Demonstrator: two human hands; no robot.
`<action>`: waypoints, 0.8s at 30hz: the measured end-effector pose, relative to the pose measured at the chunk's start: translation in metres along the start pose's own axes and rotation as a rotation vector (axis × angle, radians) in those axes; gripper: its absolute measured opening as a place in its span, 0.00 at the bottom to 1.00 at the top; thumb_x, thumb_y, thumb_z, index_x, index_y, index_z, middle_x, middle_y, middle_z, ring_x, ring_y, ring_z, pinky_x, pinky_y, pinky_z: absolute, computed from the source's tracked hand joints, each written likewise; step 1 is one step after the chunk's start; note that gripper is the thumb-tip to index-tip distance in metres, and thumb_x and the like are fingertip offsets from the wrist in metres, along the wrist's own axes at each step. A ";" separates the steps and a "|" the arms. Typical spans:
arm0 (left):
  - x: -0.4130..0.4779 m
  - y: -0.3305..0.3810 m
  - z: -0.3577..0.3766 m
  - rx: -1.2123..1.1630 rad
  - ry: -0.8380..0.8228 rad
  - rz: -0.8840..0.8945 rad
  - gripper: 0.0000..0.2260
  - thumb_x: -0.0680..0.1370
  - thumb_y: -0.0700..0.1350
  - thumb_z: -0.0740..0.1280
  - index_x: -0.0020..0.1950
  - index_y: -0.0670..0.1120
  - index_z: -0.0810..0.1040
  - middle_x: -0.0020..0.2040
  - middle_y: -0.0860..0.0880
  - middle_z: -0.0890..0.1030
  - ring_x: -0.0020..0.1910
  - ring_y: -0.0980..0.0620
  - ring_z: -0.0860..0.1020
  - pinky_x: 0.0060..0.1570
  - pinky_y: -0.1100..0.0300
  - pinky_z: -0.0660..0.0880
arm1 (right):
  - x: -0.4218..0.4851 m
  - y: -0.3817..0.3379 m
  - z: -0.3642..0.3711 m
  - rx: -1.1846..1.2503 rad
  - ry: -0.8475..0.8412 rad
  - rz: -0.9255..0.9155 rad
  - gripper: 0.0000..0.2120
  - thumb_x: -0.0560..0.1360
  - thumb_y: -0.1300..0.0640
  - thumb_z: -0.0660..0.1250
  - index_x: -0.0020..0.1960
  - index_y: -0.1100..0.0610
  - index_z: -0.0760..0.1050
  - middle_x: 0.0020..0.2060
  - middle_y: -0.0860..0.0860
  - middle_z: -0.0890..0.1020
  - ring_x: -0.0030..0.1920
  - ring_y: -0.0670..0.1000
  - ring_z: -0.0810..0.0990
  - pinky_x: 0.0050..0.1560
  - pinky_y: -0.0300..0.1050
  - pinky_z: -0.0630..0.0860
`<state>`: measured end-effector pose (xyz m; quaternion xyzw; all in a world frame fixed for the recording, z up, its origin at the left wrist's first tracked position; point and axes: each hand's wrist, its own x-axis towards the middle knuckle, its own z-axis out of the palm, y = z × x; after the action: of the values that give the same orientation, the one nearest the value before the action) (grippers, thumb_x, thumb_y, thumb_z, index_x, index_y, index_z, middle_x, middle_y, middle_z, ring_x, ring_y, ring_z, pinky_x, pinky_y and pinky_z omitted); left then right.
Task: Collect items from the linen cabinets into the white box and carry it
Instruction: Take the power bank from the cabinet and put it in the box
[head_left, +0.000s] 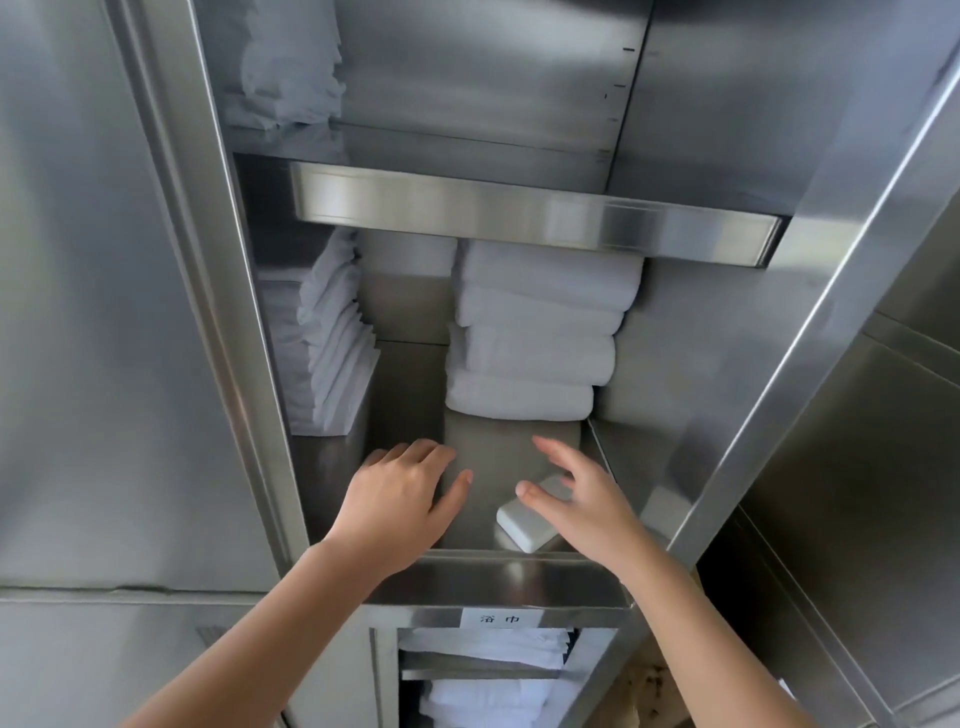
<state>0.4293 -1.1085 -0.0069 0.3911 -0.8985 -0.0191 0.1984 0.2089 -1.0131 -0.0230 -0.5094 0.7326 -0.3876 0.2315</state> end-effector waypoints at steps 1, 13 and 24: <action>0.001 -0.001 0.004 -0.004 -0.004 0.009 0.20 0.81 0.60 0.54 0.62 0.51 0.78 0.58 0.55 0.80 0.54 0.51 0.80 0.51 0.57 0.74 | 0.002 0.002 -0.002 -0.022 -0.002 0.002 0.37 0.67 0.32 0.68 0.74 0.37 0.68 0.72 0.38 0.72 0.72 0.41 0.69 0.74 0.48 0.67; 0.007 0.000 0.022 -0.022 -0.028 -0.009 0.29 0.78 0.63 0.44 0.60 0.50 0.78 0.56 0.54 0.80 0.54 0.50 0.79 0.50 0.56 0.74 | 0.029 0.028 -0.017 -0.331 -0.183 -0.014 0.28 0.68 0.44 0.76 0.68 0.41 0.77 0.64 0.39 0.79 0.64 0.41 0.75 0.63 0.39 0.70; 0.010 0.017 0.028 -0.018 -0.007 -0.060 0.26 0.79 0.62 0.48 0.60 0.50 0.78 0.55 0.55 0.81 0.52 0.51 0.79 0.50 0.56 0.75 | 0.057 0.051 -0.001 -0.704 -0.407 -0.082 0.47 0.66 0.42 0.77 0.80 0.49 0.62 0.77 0.47 0.67 0.75 0.51 0.64 0.71 0.43 0.62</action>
<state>0.4006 -1.1069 -0.0260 0.4162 -0.8867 -0.0345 0.1981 0.1582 -1.0565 -0.0602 -0.6525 0.7389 -0.0133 0.1677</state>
